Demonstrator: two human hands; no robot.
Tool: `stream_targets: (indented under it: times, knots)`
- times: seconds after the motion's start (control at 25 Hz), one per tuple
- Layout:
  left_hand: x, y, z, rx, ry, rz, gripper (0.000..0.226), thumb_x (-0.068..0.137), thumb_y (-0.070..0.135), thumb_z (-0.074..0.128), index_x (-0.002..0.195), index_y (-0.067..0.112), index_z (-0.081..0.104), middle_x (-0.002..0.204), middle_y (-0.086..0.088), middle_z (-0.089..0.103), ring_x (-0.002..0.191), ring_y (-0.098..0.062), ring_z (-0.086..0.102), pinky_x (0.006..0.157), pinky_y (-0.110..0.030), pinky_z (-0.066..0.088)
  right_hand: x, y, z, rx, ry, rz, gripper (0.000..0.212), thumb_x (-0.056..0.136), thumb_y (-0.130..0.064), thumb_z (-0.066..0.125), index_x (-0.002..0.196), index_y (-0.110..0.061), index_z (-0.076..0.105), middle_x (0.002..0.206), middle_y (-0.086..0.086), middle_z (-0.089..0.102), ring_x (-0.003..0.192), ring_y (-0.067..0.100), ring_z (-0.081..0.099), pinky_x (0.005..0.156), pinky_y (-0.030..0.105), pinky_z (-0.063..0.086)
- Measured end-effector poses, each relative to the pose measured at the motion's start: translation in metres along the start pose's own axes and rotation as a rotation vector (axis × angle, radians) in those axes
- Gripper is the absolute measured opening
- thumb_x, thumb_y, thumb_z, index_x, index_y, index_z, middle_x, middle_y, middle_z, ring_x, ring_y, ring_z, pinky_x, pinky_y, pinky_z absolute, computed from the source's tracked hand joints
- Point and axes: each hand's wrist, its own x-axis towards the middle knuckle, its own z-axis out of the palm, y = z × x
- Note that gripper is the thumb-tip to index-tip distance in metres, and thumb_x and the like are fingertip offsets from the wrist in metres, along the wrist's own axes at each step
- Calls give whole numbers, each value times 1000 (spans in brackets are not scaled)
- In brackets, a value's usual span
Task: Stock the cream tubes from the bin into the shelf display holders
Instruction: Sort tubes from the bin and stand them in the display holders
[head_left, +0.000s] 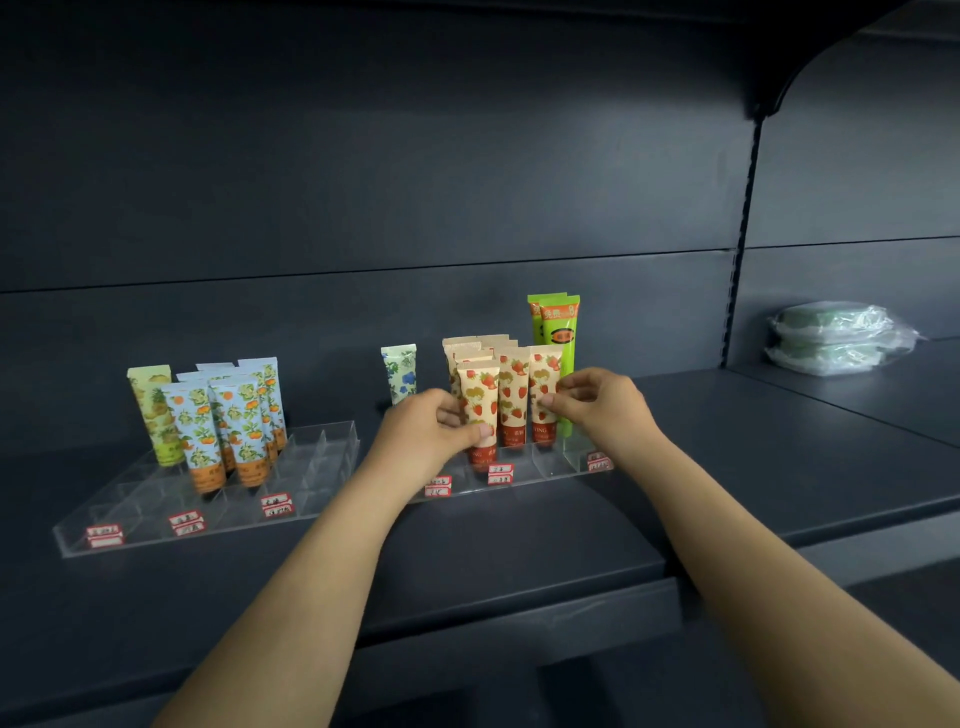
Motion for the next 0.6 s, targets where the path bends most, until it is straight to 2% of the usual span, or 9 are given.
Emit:
stream_targets:
  times: [0.16, 0.28, 0.48, 0.6]
  knots:
    - [-7, 0, -16, 51, 20, -49, 32, 80, 32, 70, 105, 13, 63, 93, 5, 61, 87, -9, 56, 76, -23, 42, -13, -5, -13, -133, -40, -4, 46, 87, -35, 63, 122, -6, 55, 115, 7, 62, 101, 19, 59, 85, 30, 49]
    - [-25, 6, -25, 176, 42, -31, 24, 86, 30, 63, 102, 13, 65, 103, 1, 64, 90, -9, 54, 77, -22, 39, -28, -16, -28, -269, -98, -8, 46, 91, -37, 56, 122, -3, 54, 120, 12, 61, 108, 25, 58, 92, 36, 48]
    - [-74, 21, -44, 329, 43, -21, 26, 91, 32, 54, 106, 12, 63, 108, 0, 63, 99, -15, 56, 77, -23, 37, -69, -42, -49, -491, -225, -76, 45, 94, -33, 52, 125, 0, 50, 127, 15, 57, 116, 30, 53, 93, 37, 42]
    - [-111, 27, -56, 480, -11, -9, 30, 92, 32, 53, 109, 10, 61, 111, -5, 63, 102, -20, 57, 80, -28, 41, -96, -55, -58, -594, -278, -161, 43, 93, -33, 52, 124, -4, 50, 125, 16, 57, 113, 31, 53, 89, 37, 43]
